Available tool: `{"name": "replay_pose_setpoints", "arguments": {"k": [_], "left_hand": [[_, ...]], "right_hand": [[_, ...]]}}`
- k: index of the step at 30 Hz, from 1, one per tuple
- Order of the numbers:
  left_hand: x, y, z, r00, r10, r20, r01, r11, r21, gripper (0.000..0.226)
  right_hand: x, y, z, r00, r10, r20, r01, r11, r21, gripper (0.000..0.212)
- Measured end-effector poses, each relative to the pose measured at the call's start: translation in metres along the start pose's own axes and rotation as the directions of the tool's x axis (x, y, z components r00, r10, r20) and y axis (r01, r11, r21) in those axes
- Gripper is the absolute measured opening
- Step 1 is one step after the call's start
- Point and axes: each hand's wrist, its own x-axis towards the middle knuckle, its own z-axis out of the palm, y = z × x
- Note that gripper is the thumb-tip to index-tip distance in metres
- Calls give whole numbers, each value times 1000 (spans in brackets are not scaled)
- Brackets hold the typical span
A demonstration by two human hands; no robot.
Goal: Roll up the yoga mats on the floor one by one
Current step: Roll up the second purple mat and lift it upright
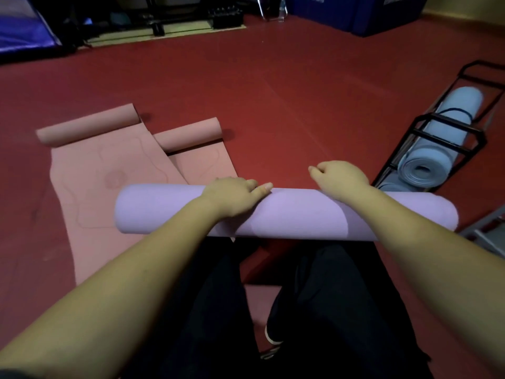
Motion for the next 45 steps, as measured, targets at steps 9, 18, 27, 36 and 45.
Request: {"name": "replay_pose_setpoints", "arguments": {"k": [9, 18, 27, 36, 45], "left_hand": [[38, -5, -15, 961, -134, 244, 175, 972, -156, 83], [47, -6, 6, 978, -190, -90, 191, 981, 7, 74], [-9, -28, 82, 864, 178, -471, -27, 950, 310, 101], [-7, -26, 61, 920, 144, -363, 32, 899, 437, 106], [-33, -22, -5, 943, 242, -230, -129, 900, 415, 108]], "right_hand": [[-40, -9, 36, 972, -87, -220, 42, 979, -198, 65], [-25, -7, 38, 977, -67, -202, 24, 978, -208, 63], [0, -8, 30, 1000, -4, -12, 3, 995, -101, 73], [12, -16, 12, 990, 14, 139, -4, 998, -69, 73], [8, -23, -35, 912, 4, 409, -11, 1000, 14, 55]]}}
